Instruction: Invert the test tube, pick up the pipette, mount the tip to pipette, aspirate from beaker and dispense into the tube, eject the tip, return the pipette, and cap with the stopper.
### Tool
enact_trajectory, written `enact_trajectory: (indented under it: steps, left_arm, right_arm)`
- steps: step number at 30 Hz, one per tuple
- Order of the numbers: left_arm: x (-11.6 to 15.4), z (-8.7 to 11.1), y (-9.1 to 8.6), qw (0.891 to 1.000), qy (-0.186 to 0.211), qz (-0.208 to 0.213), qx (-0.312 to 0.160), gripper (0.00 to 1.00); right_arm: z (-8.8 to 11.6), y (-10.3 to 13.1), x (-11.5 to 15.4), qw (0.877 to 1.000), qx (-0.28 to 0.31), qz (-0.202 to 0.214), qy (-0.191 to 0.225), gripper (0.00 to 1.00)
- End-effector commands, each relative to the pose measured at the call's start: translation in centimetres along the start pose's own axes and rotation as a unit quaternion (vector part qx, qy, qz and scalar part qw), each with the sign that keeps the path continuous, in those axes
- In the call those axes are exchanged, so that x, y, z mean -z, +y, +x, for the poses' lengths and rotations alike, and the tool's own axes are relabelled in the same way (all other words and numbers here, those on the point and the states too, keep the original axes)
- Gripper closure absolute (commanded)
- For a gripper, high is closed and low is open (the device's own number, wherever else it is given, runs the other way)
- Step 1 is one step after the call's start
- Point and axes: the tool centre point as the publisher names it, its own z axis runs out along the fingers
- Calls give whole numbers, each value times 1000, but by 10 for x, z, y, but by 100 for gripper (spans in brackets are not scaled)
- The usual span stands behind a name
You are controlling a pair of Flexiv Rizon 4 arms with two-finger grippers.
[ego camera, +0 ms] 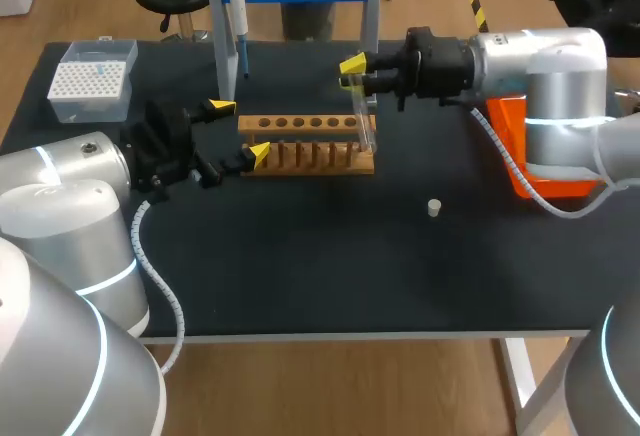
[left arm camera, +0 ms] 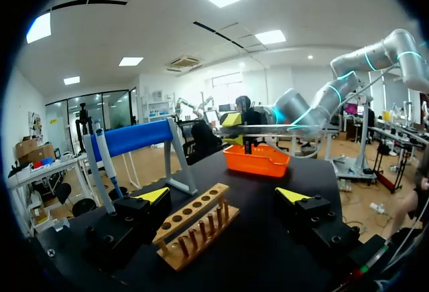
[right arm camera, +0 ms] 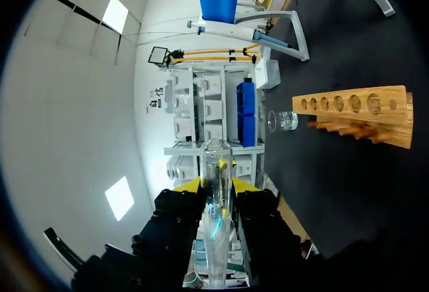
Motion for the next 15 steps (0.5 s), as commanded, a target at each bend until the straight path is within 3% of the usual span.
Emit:
enact_trajectory:
  steps: [1, 15]
  left_arm:
    - [0, 1, 1, 1000, -2, 2, 0, 0]
    - [0, 1, 1, 1000, -2, 2, 0, 0]
  right_arm:
    - [-1, 0, 1, 1000, 1, 1, 0, 100]
    - [-2, 1, 1, 1000, 0, -7, -11, 100]
